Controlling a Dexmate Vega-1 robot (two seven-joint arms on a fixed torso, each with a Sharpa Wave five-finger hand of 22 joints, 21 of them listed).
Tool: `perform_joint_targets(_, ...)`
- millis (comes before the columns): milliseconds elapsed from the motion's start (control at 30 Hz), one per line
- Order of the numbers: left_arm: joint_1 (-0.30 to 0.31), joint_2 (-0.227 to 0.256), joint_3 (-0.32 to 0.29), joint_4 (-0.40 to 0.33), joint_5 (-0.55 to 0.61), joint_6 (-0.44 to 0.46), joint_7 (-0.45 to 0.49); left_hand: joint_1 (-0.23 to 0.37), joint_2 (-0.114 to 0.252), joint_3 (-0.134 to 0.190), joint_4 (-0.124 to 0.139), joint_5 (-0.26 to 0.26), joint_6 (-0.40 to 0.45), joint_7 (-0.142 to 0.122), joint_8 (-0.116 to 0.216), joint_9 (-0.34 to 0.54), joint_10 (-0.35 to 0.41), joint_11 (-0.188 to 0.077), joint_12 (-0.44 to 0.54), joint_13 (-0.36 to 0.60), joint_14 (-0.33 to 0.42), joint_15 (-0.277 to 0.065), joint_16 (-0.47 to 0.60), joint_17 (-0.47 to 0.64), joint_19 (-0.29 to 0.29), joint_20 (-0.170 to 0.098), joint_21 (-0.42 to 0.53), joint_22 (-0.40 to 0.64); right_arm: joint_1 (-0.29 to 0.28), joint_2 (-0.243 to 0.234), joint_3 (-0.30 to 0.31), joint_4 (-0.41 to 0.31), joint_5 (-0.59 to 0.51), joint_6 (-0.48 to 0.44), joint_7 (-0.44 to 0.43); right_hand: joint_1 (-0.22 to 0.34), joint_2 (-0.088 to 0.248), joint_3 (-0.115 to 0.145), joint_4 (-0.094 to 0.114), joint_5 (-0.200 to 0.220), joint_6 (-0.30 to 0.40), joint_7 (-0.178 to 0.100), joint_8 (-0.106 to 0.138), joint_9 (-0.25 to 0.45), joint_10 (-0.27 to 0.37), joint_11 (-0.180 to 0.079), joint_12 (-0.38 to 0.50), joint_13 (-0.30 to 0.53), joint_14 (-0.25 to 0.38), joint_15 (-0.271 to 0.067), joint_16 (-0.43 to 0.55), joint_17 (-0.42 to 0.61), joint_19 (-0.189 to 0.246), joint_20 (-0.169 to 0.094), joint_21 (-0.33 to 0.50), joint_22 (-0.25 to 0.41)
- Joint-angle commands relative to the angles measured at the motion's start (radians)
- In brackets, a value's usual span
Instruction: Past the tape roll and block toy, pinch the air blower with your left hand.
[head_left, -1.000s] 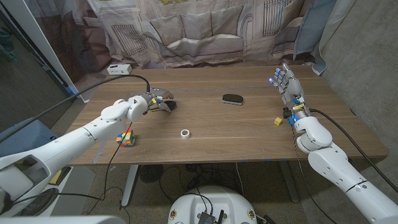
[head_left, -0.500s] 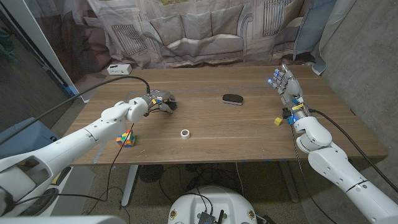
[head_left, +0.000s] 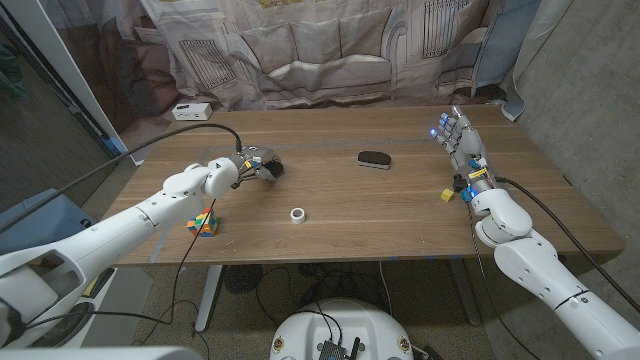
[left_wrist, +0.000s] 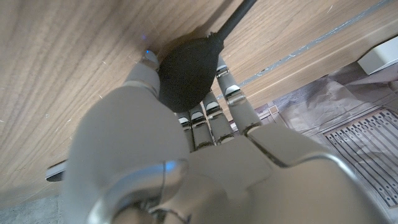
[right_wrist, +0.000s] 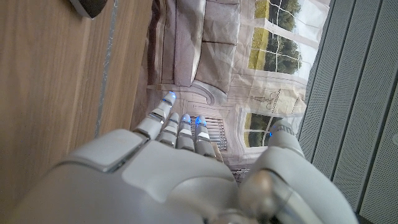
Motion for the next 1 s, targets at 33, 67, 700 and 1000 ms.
perform_joint_targets(33, 0.007, -0.006, -0.002, 0.003, -0.011, 0.008, 0.026, 0.030, 0.008, 0.020, 0.000, 0.003, 0.024, -0.002, 0.002, 0.006, 0.026, -0.002, 0.010, 0.005, 0.039, -0.015, 0.008, 0.005, 0.026, -0.024, 0.009, 0.003, 0.007, 0.005, -0.007, 0.016, 0.010, 0.003, 0.008, 0.004, 0.006, -0.005, -0.002, 0.002, 0.009, 0.004, 0.000, 0.003, 0.009, 0.005, -0.001, 0.001, 0.006, 0.003, -0.005, 0.001, 0.006, 0.004, -0.002, 0.003)
perform_joint_targets(67, 0.007, -0.006, -0.002, 0.003, -0.013, 0.009, 0.025, 0.031, 0.007, 0.021, 0.001, 0.003, 0.029, -0.005, 0.003, 0.006, 0.030, -0.004, 0.011, 0.005, 0.043, -0.014, 0.008, 0.005, 0.029, -0.028, 0.010, 0.003, 0.008, 0.007, -0.007, 0.017, 0.012, 0.002, 0.006, 0.004, 0.006, -0.005, -0.002, 0.002, 0.009, 0.004, 0.000, 0.003, 0.009, 0.003, -0.001, 0.001, 0.005, 0.003, -0.005, 0.001, 0.006, 0.004, -0.002, 0.003)
perform_joint_targets(700, 0.000, -0.015, 0.001, 0.012, -0.044, -0.010, 0.029, 0.060, 0.015, 0.050, 0.003, 0.009, 0.086, -0.006, 0.013, 0.008, 0.075, -0.003, 0.021, 0.012, 0.096, -0.022, 0.010, 0.006, 0.056, -0.056, 0.019, 0.006, 0.004, -0.002, 0.001, 0.023, 0.015, 0.014, 0.018, 0.004, 0.008, -0.006, -0.001, 0.002, 0.008, 0.007, -0.001, 0.003, 0.008, 0.004, -0.002, 0.001, 0.007, 0.003, -0.005, 0.001, 0.008, 0.004, -0.002, 0.003)
perform_joint_targets(1000, -0.004, -0.003, -0.002, -0.018, -0.031, 0.003, 0.011, 0.076, 0.022, 0.066, 0.002, 0.012, 0.105, -0.008, 0.016, 0.008, 0.093, -0.010, 0.024, 0.015, 0.117, -0.029, 0.011, 0.007, 0.059, -0.058, 0.020, 0.007, -0.005, -0.003, 0.012, 0.016, 0.021, 0.018, 0.014, 0.005, 0.009, -0.007, -0.001, 0.002, 0.009, 0.008, -0.001, 0.003, 0.009, 0.004, -0.002, 0.002, 0.008, 0.003, -0.005, 0.001, 0.009, 0.004, -0.002, 0.003)
